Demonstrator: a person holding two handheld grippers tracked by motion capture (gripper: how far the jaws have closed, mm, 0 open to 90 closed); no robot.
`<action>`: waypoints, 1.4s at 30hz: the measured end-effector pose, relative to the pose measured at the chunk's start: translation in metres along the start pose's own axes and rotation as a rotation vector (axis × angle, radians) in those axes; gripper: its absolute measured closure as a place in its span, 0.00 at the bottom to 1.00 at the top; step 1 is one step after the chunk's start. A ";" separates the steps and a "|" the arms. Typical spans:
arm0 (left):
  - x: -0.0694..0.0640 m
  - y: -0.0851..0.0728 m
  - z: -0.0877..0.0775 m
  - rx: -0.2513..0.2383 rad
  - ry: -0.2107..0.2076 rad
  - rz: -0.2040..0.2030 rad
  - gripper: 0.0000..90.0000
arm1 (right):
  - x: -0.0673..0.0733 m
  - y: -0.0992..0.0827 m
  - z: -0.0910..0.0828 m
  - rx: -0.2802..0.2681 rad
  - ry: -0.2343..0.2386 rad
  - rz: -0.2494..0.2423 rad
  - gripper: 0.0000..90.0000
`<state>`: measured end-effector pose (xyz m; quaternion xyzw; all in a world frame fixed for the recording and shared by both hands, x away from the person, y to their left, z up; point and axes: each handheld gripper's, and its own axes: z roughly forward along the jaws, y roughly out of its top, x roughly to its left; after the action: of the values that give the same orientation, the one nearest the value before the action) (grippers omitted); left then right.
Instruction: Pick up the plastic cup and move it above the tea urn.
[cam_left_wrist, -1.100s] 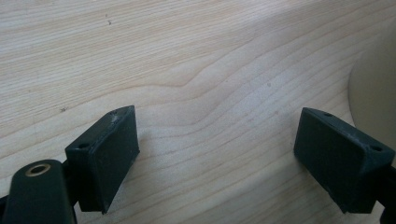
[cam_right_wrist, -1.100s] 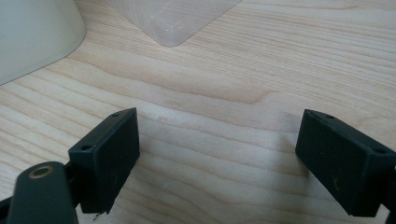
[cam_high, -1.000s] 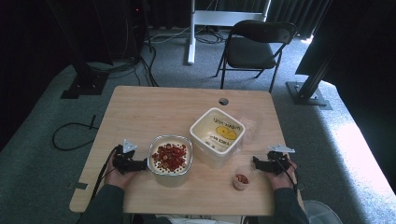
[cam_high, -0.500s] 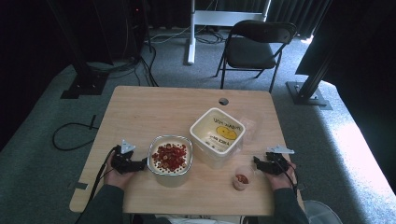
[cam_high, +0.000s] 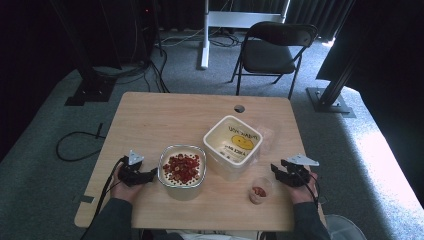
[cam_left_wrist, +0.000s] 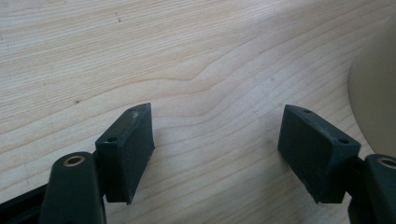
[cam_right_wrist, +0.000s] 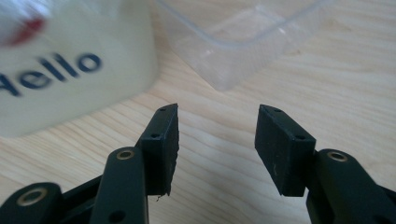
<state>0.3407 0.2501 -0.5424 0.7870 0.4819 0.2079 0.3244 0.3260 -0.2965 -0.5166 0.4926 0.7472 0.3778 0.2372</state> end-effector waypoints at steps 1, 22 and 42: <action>0.000 0.000 0.000 0.000 0.001 -0.001 0.31 | 0.001 0.002 -0.002 -0.008 0.007 -0.003 0.55; 0.000 -0.001 0.000 -0.008 -0.002 0.002 0.32 | -0.013 0.045 0.003 -0.059 -0.072 -0.009 0.50; 0.000 -0.001 0.000 -0.009 -0.001 -0.001 0.32 | -0.033 0.056 0.059 0.076 -0.160 0.123 0.49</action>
<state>0.3408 0.2505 -0.5432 0.7854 0.4812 0.2096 0.3281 0.4133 -0.2943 -0.5078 0.5746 0.7083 0.3224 0.2534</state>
